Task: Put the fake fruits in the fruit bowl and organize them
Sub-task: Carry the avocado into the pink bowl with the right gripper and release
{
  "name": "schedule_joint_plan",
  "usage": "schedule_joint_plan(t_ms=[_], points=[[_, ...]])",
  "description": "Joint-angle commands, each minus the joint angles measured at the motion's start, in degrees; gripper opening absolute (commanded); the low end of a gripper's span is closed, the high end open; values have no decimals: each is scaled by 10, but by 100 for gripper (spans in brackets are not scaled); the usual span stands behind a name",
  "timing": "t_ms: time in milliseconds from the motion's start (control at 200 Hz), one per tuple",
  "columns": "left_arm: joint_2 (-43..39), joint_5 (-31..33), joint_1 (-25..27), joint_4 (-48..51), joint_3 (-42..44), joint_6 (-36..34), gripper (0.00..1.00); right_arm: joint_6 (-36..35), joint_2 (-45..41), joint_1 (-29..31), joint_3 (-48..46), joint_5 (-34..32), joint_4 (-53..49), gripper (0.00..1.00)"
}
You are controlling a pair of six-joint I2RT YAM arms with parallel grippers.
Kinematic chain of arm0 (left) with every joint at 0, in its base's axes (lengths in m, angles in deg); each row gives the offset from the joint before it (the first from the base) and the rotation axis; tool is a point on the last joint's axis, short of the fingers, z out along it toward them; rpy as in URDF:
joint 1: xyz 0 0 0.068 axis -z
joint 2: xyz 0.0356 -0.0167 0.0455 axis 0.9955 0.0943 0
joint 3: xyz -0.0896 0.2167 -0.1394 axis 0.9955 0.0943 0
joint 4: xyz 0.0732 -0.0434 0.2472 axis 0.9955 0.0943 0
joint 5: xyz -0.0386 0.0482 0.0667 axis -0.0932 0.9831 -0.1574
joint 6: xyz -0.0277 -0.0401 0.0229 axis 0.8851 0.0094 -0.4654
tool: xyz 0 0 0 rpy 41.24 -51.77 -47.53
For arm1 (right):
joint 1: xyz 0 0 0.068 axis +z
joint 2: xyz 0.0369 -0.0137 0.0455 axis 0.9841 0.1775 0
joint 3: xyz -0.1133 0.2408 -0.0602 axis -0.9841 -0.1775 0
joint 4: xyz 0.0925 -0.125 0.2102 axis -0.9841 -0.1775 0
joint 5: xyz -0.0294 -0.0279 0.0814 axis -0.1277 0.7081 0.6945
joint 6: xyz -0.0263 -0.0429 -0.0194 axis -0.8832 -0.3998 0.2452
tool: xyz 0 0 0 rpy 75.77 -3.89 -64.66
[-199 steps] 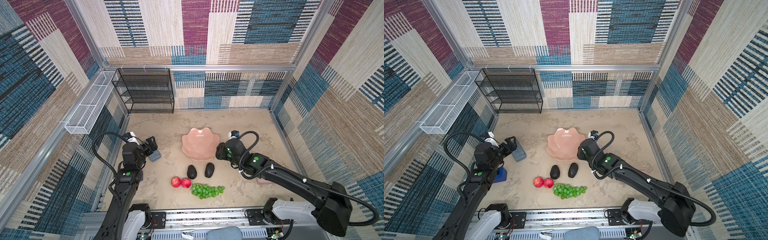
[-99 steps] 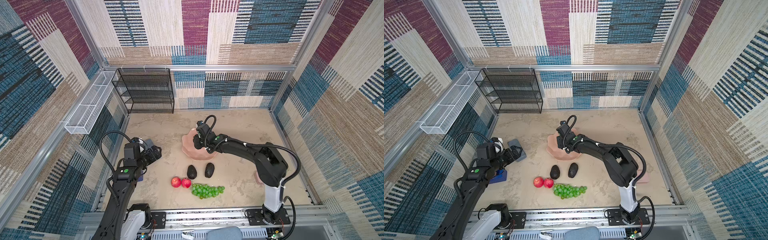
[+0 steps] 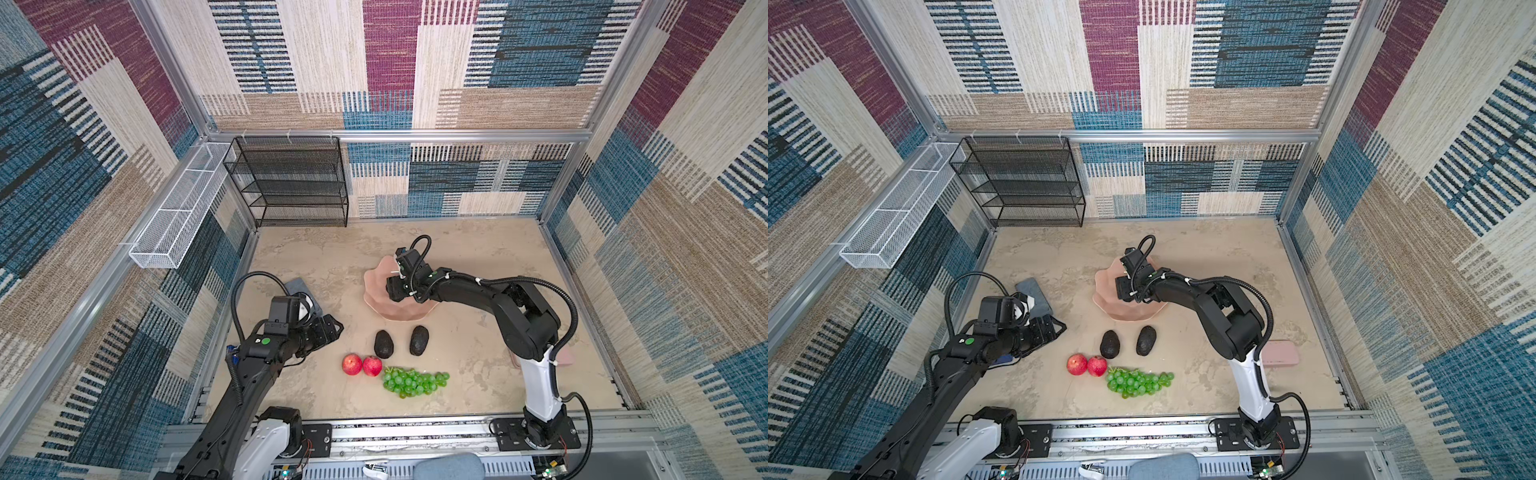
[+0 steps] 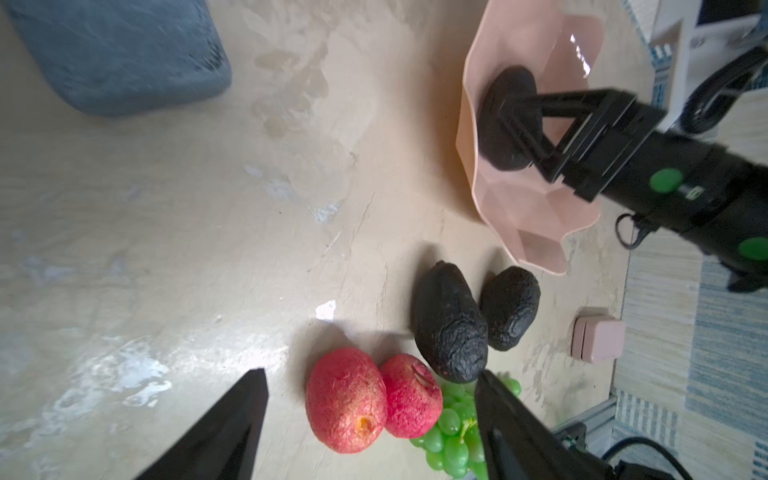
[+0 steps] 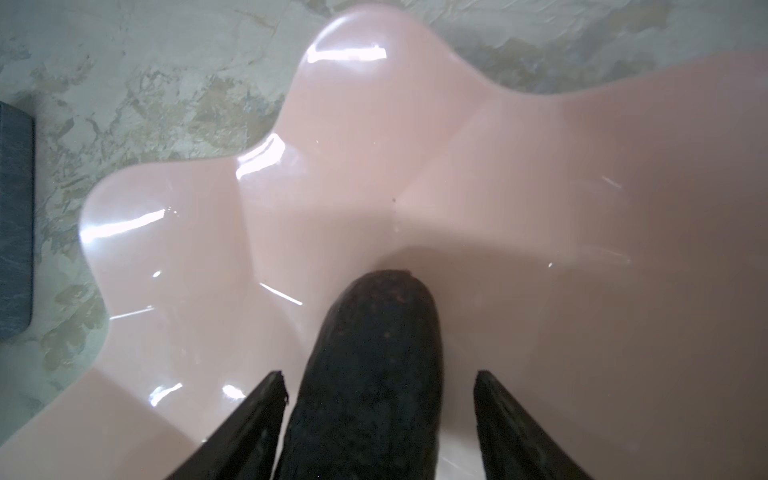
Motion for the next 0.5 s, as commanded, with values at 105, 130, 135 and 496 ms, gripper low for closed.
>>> schedule_joint_plan(t_ms=[105,130,135,496], points=[[21,50,91,11,13,48,81,4,-130,-20,-38,-12,64,88],[24,54,99,11,15,52,81,1,-146,-21,-43,-19,69,90],[25,54,101,11,16,52,81,0,-148,-21,-43,-21,70,91],[66,81,166,2,49,72,79,-8,-276,-24,-142,-60,106,100]])
